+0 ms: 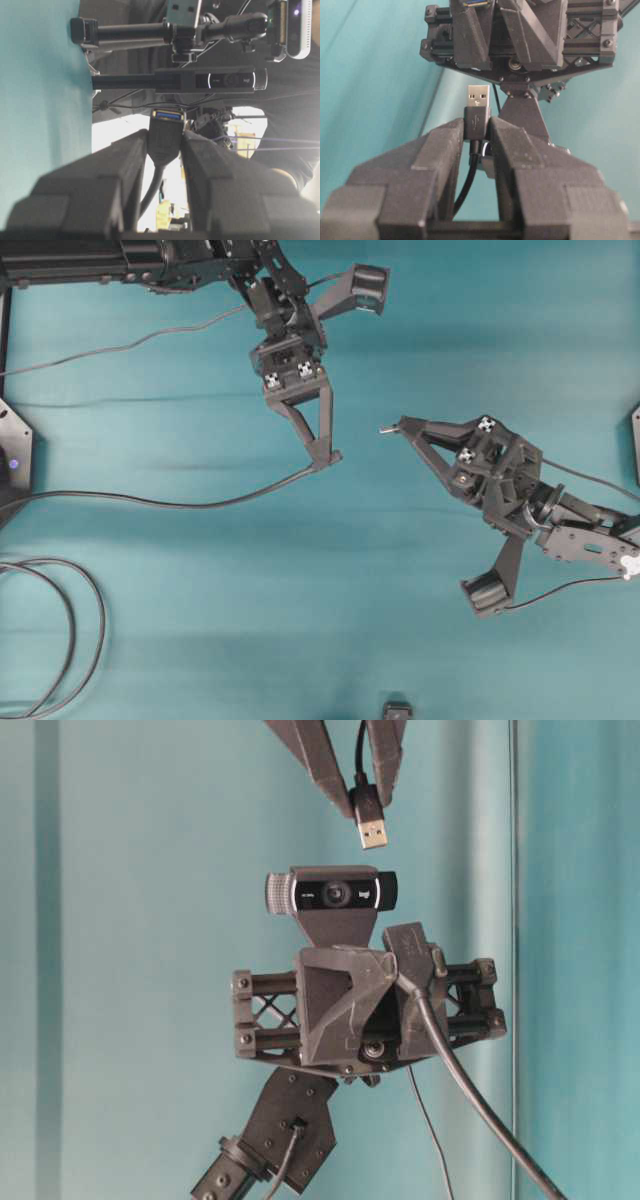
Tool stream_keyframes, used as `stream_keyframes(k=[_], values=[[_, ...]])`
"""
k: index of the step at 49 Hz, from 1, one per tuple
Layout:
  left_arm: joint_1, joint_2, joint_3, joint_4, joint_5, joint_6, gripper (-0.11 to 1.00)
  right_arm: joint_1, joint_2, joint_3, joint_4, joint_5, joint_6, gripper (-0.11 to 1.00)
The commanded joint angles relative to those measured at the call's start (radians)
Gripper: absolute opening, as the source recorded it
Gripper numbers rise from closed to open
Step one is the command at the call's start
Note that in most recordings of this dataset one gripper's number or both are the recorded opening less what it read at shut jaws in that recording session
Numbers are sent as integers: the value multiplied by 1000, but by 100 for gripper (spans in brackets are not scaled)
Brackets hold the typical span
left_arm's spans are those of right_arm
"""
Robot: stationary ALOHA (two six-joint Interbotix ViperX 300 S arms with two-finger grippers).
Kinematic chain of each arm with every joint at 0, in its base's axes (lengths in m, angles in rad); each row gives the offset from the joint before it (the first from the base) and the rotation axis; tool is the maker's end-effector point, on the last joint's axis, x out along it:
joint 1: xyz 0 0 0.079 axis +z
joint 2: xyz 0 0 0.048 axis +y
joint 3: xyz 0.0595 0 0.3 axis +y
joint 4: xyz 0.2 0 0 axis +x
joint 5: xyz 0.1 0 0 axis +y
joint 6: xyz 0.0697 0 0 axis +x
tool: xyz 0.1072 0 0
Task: Insert the USB using both arms.
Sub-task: 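Rotate both grippers to point the plug toward the socket, then move right gripper's plug toward the left gripper's socket, aligning tips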
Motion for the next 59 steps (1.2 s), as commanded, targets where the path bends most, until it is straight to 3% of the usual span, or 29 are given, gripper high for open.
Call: stream_keyframes(k=[1,8,14,24,59], values=[[-6,-12,-29,-3,11,-8,31,-8,-11,-25,-28,-11,3,21],[-6,5,-63,-2,25,-8,31,-11,-11,-28,-81,-40,5,21],[-5,20,-83,0,34,-5,31,-14,-11,-28,-98,-46,5,21],[-3,28,-86,21,38,0,31,-14,-11,-29,-100,-84,3,21],[-15,29,-110,21,40,5,31,-57,-11,-46,-100,-161,-2,21]])
